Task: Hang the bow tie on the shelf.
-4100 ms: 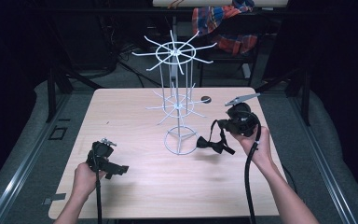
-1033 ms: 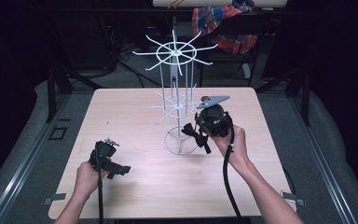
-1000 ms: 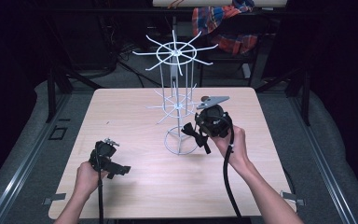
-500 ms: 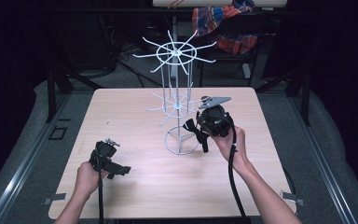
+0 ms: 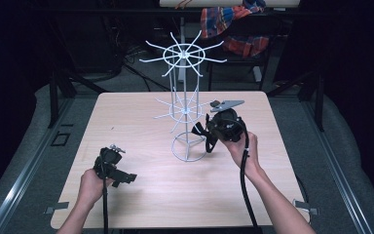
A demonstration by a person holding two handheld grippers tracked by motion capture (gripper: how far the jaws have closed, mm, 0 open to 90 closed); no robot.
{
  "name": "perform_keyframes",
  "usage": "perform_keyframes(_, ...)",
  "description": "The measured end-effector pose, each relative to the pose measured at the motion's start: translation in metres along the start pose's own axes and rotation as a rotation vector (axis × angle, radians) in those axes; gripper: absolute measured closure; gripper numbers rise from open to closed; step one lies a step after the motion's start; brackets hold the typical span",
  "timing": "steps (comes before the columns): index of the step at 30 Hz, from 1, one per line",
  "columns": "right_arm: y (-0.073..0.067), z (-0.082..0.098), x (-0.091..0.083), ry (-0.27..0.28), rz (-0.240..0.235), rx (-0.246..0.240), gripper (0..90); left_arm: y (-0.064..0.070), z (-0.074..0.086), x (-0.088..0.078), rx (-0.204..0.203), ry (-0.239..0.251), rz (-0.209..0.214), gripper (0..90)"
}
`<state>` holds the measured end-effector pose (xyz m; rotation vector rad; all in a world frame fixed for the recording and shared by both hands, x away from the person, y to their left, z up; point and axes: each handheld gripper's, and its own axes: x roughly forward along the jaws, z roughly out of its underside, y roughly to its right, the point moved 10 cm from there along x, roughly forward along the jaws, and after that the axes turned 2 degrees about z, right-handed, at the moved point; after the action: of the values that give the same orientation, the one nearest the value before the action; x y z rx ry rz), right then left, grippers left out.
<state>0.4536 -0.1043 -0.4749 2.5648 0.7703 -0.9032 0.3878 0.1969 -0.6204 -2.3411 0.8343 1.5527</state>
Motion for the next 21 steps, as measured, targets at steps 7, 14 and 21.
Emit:
perform_keyframes(7,0.000,0.004,-0.005,-0.011,-0.014,0.002,68.4,0.000,0.000,0.000,-0.005,0.001,0.000,0.1)
perform_keyframes(14,0.004,0.007,-0.009,-0.011,-0.013,0.015,54.1,0.000,0.000,0.000,-0.005,-0.002,0.000,0.1)
perform_keyframes(21,0.007,0.012,-0.015,-0.017,-0.030,0.031,37.6,0.000,0.001,0.000,-0.003,-0.002,0.000,0.2)
